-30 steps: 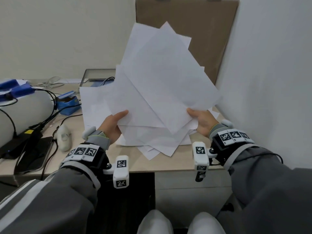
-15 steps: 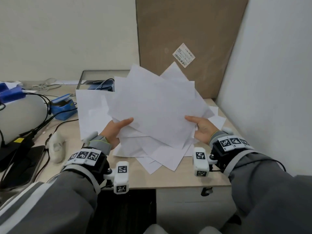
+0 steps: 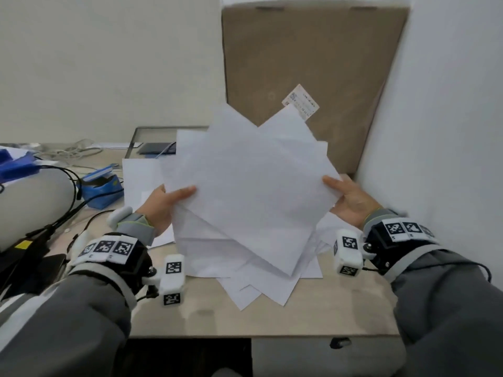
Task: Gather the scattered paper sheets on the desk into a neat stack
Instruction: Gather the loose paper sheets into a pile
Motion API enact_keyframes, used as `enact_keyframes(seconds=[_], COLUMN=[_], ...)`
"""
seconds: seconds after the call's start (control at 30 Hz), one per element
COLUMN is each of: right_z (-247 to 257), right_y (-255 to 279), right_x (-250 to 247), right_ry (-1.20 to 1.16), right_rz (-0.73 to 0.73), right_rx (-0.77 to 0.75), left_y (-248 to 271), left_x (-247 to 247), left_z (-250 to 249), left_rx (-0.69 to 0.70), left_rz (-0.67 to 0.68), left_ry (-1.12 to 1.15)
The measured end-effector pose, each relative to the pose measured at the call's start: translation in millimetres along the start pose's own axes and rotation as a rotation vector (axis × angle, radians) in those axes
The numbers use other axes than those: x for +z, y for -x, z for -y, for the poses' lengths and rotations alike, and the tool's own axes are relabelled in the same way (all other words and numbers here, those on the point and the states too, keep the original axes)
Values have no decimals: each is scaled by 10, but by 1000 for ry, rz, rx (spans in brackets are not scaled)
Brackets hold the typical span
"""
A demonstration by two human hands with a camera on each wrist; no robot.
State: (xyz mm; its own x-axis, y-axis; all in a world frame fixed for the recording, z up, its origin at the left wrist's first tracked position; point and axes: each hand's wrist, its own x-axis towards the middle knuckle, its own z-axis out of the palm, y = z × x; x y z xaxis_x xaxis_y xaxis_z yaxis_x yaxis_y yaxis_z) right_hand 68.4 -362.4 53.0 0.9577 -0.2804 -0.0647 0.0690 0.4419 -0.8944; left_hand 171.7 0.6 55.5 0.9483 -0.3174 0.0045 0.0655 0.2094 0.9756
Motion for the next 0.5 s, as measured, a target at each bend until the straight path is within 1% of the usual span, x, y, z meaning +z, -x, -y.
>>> enact_keyframes(seconds=[0.07, 0.13, 0.2, 0.23, 0.4, 0.5], right_z=[-85, -165, -260, -305, -398, -339], right_y=[45, 75, 115, 124, 133, 113], right_x=[-123, -119, -96, -65, -22, -78], right_ry=[109, 326, 538, 608, 791, 869], right_rz=[56, 70, 99, 101, 40, 30], right_rx=[71, 129, 172, 187, 240, 320], left_y=[68, 85, 89, 75, 17, -20], left_x=[-49, -16, 70, 103, 264, 247], left_z=[141, 249, 344, 372, 501, 448], left_rx=[-67, -112, -116, -100, -46, -32], left_rz=[6, -30, -90, -134, -243, -266], left_ry=[-32, -138, -268, -312, -475, -474])
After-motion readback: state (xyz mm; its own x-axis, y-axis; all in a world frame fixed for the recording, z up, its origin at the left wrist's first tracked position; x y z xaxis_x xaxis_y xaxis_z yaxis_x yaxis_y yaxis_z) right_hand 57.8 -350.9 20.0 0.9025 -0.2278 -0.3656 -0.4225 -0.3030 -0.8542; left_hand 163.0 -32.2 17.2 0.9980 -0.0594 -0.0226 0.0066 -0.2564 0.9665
